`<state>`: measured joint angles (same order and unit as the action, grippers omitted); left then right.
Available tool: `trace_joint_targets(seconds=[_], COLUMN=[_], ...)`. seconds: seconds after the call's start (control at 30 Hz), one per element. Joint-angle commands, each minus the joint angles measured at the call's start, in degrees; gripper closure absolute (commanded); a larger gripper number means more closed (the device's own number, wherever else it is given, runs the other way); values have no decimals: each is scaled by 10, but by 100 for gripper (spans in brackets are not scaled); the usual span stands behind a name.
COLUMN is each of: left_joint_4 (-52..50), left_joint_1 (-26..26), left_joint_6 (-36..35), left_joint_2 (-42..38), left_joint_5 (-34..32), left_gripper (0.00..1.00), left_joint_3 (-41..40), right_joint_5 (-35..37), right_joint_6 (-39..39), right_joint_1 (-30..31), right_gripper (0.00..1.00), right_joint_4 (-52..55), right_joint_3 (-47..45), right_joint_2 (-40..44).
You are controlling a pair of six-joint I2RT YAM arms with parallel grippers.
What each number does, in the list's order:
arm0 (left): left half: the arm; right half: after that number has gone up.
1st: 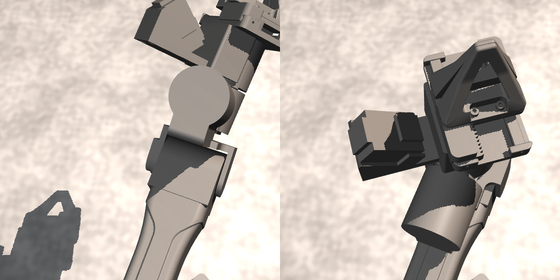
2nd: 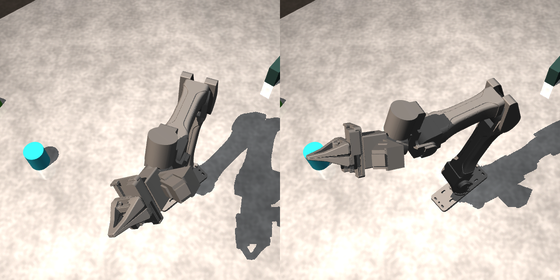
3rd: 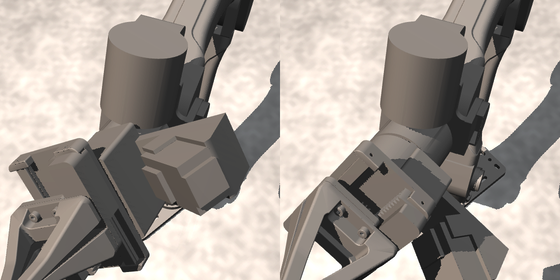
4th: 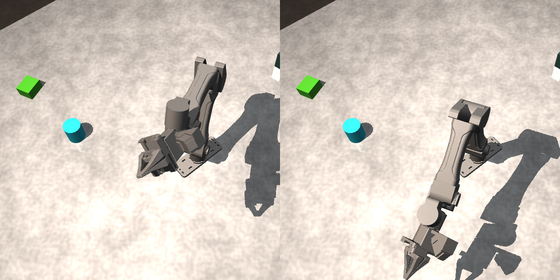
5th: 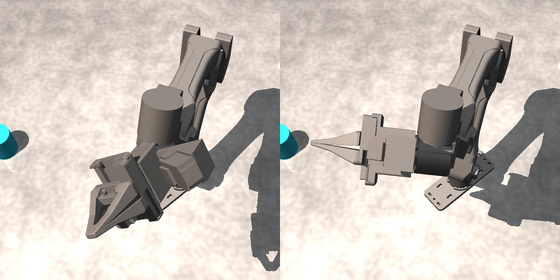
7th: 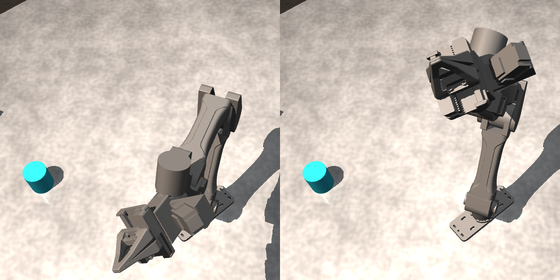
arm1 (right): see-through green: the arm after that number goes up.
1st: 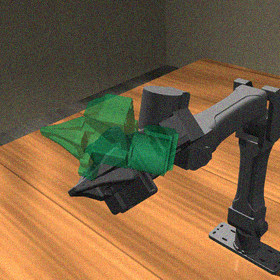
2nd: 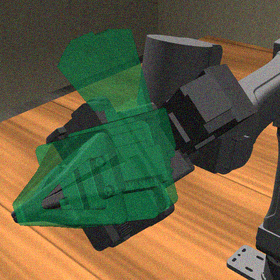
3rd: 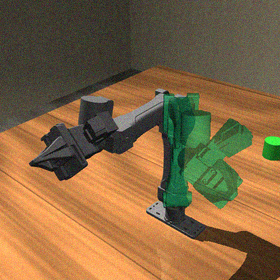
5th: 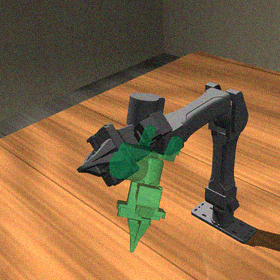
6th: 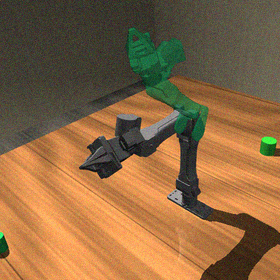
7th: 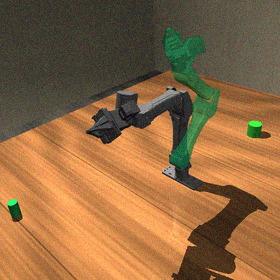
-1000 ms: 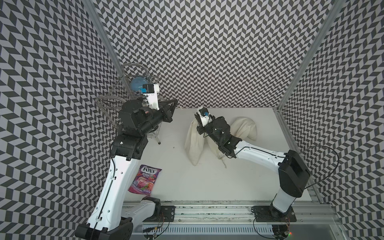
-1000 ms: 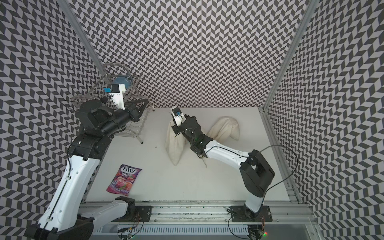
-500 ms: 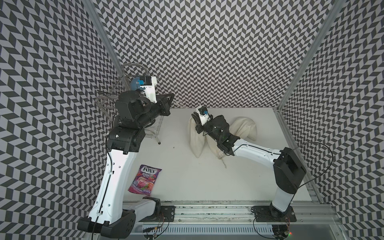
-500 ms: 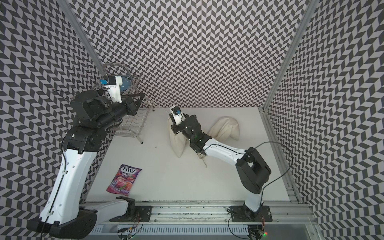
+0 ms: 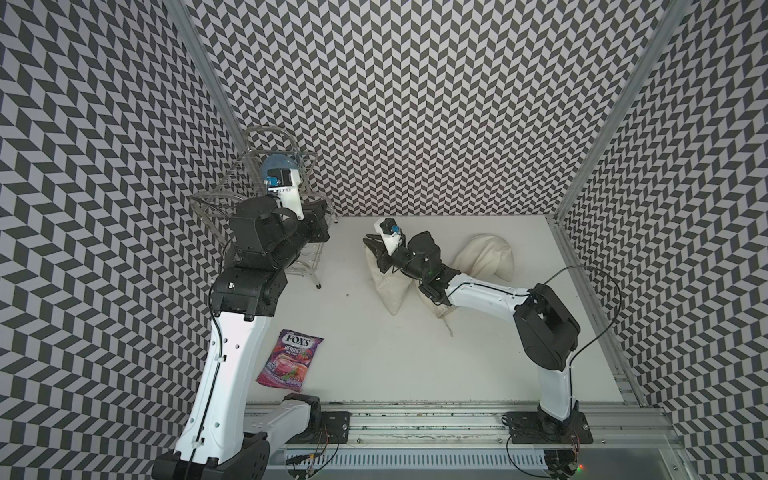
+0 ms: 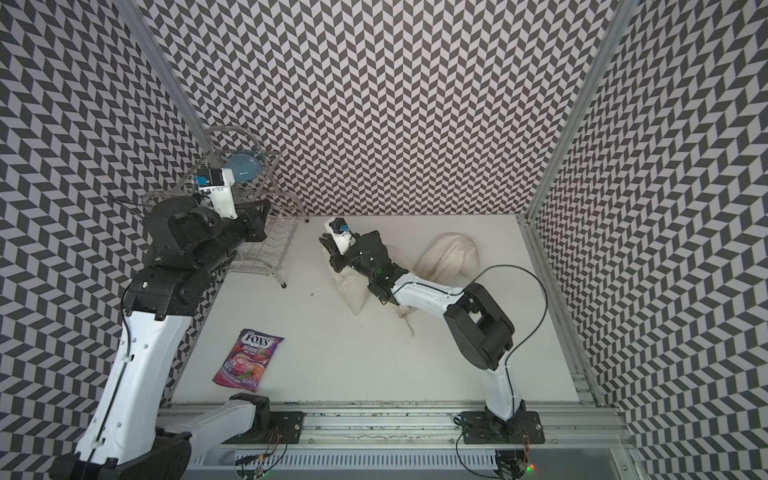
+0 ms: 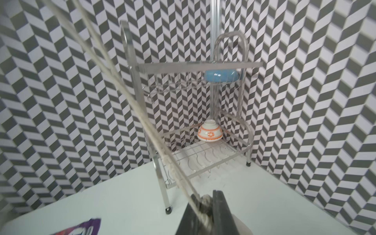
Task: Close the soil bag
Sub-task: Frap the soil bag at the center of the board.
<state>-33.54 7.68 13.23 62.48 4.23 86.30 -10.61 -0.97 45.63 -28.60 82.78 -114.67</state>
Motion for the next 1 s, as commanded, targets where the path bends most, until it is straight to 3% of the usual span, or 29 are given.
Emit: trace_joint_targets(seconds=[0.0, 0.13, 0.23, 0.37, 0.47, 0.6, 0.67, 0.77, 0.87, 0.97], left_joint_4=[169, 211, 255, 238, 217, 215, 222, 236, 226, 178], left_joint_1=[-35, -92, -113, -115, -113, -96, -69, 6, 97, 203], left_joint_6=[-25, -4, 2, -12, -44, -69, -87, -134, -162, -122], left_joint_2=[-65, -78, -58, 17, 48, 31, 0, -74, -127, -121], left_joint_5=[-127, -149, -179, -147, -146, -169, -203, -288, -326, -312], left_gripper=[100, 100, 100, 98, 71, 31, 18, 6, 2, 2], left_joint_3=[-41, -208, -308, -298, -274, -268, -271, -280, -276, -261], right_joint_5=[-46, -101, -93, -43, 10, 107, 106, 108, 117, 125], right_joint_6=[4, 0, -9, 2, 18, 60, 72, 89, 103, 112], right_joint_1=[-12, -6, -8, -18, -26, -70, -113, -147, -156, -169], right_gripper=[78, 66, 56, 46, 37, 28, 25, 21, 15, 10], right_joint_4=[179, 176, 170, 185, 179, 185, 207, 227, 220, 211], right_joint_3=[-44, -53, -100, -194, -294, -408, -429, -444, -452, -449], right_joint_2=[-19, 58, 129, 229, 302, 363, 370, 372, 355, 321])
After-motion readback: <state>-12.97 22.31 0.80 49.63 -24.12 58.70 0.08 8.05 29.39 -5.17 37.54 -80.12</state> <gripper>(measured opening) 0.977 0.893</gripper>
